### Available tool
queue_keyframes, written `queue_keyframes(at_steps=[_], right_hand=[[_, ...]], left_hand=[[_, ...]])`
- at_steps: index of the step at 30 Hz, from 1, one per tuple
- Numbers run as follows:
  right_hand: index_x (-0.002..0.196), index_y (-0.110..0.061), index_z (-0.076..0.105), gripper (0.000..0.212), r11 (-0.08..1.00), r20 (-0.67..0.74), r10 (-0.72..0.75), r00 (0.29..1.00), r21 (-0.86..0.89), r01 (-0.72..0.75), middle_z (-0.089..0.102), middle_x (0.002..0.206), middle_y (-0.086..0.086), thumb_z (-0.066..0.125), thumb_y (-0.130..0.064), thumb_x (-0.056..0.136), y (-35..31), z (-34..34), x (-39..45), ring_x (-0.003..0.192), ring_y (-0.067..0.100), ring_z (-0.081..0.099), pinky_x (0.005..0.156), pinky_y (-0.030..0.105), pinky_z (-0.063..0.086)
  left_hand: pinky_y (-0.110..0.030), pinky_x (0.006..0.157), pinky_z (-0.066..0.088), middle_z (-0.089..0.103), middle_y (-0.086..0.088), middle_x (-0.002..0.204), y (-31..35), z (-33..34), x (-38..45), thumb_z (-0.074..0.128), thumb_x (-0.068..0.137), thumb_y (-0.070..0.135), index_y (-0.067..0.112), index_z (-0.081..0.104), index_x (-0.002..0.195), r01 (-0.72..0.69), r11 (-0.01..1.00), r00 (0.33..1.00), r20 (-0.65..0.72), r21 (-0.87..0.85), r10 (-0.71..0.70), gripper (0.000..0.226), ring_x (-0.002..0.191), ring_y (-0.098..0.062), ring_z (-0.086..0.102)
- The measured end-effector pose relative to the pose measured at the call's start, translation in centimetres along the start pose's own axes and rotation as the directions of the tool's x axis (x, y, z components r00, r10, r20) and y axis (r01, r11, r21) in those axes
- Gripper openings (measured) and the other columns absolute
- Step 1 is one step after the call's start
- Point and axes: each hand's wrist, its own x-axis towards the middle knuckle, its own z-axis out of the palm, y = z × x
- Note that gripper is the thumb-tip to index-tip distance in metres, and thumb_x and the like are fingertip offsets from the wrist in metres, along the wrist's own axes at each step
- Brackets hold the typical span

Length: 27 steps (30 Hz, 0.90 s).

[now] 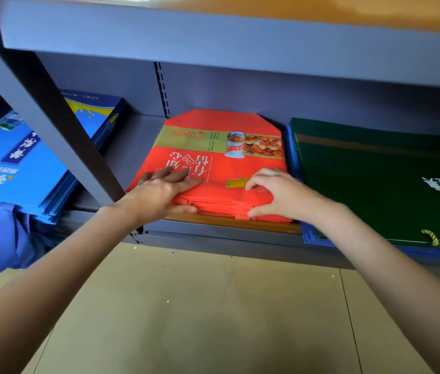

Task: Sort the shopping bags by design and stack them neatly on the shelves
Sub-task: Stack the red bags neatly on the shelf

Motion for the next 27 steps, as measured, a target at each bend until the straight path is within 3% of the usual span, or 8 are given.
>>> queue_keyframes(at_steps=[2,5,7,12,14,18,23,27], right_hand=[[0.107,-0.027,0.06,0.044,0.999,-0.007,0.046,0.999,0.002,-0.046,0.056,0.115,-0.006,0.075,-0.045,0.07,0.8,-1.7,-0.1,0.108,0.013,0.049,0.099,0.034,0.039],[0.097,-0.034,0.058,0.037,0.989,-0.088,0.126,0.988,0.09,-0.118,0.063,0.105,-0.007,0.076,-0.046,0.067,1.9,-3.8,-0.4,0.1,0.012,0.056,0.095,0.032,0.043],[0.096,-0.034,0.057,0.034,0.984,-0.044,0.154,0.987,0.094,-0.149,0.063,0.103,-0.006,0.077,-0.042,0.069,2.6,-4.3,-0.7,0.098,0.013,0.056,0.093,0.031,0.044],[0.105,-0.027,0.061,0.033,0.968,-0.017,0.246,0.969,0.047,-0.245,0.062,0.104,-0.003,0.074,-0.036,0.076,3.9,-4.2,-1.9,0.104,0.016,0.055,0.096,0.036,0.044],[0.116,-0.027,0.056,0.046,0.961,0.017,0.273,0.962,-0.039,-0.272,0.059,0.111,-0.004,0.073,-0.042,0.076,3.4,-4.1,-2.5,0.114,0.018,0.049,0.102,0.038,0.037],[0.139,-0.027,0.03,0.086,0.891,0.048,0.272,0.961,-0.389,-0.233,0.055,0.123,0.007,0.067,-0.062,0.071,1.6,-2.1,-3.2,0.123,0.029,0.036,0.108,0.049,0.017],[0.135,-0.021,0.037,0.071,0.933,-0.112,0.203,0.973,-0.28,-0.227,0.06,0.113,0.008,0.069,-0.049,0.077,0.9,0.0,-3.1,0.116,0.027,0.043,0.111,0.046,0.017],[0.133,-0.026,0.04,0.07,0.93,-0.106,0.237,0.966,-0.262,-0.257,0.058,0.117,0.007,0.069,-0.052,0.075,1.7,-0.5,-3.1,0.119,0.027,0.04,0.11,0.047,0.016]], left_hand=[[-0.049,0.116,0.008,0.005,0.005,0.158,0.4,-0.5,0.2,0.026,0.06,0.092,0.042,0.006,0.147,-0.047,0.999,0.999,-0.015,-0.007,0.046,0.102,0.145,-0.022,0.003],[-0.048,0.115,0.008,0.006,0.003,0.158,2.8,-0.8,1.2,0.044,0.072,0.077,0.037,0.008,0.148,-0.095,0.995,0.994,-0.05,0.008,0.095,0.093,0.145,-0.023,0.006],[-0.05,0.115,0.008,0.006,0.003,0.158,5.0,-1.0,2.2,0.054,0.081,0.063,0.035,0.008,0.149,-0.133,0.991,0.989,-0.059,0.019,0.134,0.086,0.145,-0.023,0.007],[-0.054,0.114,0.005,0.005,0.0,0.158,8.2,-1.2,4.2,0.054,0.079,0.064,0.036,0.004,0.149,-0.152,0.988,0.988,-0.029,0.023,0.152,0.09,0.145,-0.028,0.005],[-0.055,0.113,0.005,0.005,-0.001,0.158,8.5,-0.9,4.6,0.054,0.08,0.064,0.036,0.003,0.149,-0.161,0.986,0.987,-0.021,0.052,0.162,0.09,0.145,-0.029,0.004],[-0.05,0.114,0.01,0.01,0.002,0.157,7.4,-0.5,4.6,0.055,0.076,0.067,0.034,0.012,0.149,-0.124,0.992,0.989,-0.074,0.031,0.126,0.091,0.144,-0.024,0.007],[-0.049,0.115,0.01,0.01,0.0,0.157,6.9,-0.2,4.2,0.053,0.075,0.069,0.031,0.014,0.149,-0.08,0.996,0.991,-0.101,0.044,0.084,0.091,0.144,-0.026,0.008],[-0.051,0.115,0.01,0.011,-0.001,0.157,6.9,0.0,4.2,0.052,0.075,0.069,0.03,0.014,0.149,-0.073,0.997,0.991,-0.107,0.019,0.075,0.091,0.143,-0.027,0.008]])
